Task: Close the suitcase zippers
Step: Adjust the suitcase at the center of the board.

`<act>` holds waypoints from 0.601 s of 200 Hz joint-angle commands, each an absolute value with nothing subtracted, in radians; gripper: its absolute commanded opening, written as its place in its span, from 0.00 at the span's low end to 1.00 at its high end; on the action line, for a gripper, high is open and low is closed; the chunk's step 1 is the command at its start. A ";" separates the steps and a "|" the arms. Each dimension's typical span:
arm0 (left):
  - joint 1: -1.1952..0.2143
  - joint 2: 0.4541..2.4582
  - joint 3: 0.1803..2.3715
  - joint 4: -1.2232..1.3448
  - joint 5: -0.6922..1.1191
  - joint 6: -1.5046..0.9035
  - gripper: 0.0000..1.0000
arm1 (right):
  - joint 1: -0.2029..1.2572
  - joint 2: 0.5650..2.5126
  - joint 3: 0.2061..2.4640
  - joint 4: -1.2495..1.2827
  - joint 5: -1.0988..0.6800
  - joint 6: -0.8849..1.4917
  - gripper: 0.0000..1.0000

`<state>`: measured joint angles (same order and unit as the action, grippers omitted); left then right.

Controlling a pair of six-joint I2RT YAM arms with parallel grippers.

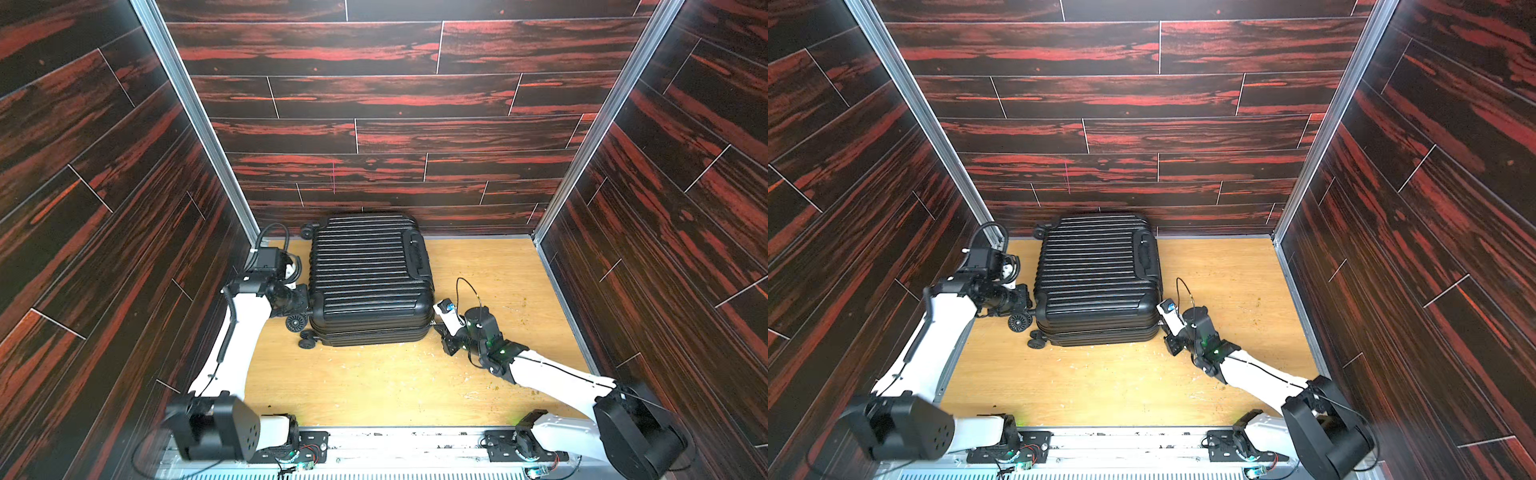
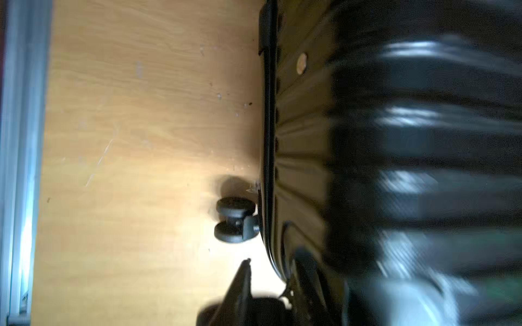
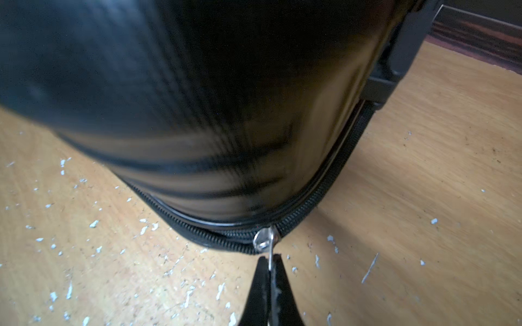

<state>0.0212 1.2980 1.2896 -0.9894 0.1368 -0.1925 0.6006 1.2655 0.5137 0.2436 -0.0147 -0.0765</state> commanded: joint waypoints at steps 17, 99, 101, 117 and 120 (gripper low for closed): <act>0.005 1.107 1.277 -0.907 0.060 -0.155 0.44 | 0.582 1.315 0.571 0.292 -0.054 -0.092 0.00; -0.371 1.062 1.240 -0.704 0.264 0.355 0.61 | 0.581 1.316 0.557 0.305 -0.086 -0.076 0.00; -0.384 1.068 1.243 -0.701 0.255 0.359 0.62 | 0.581 1.316 0.557 0.304 -0.086 -0.076 0.00; -0.461 1.117 1.274 -0.711 0.235 0.435 0.68 | 0.581 1.316 0.555 0.302 -0.087 -0.077 0.00; -0.473 1.127 1.280 -0.716 0.236 0.453 0.69 | 0.581 1.316 0.555 0.303 -0.087 -0.077 0.00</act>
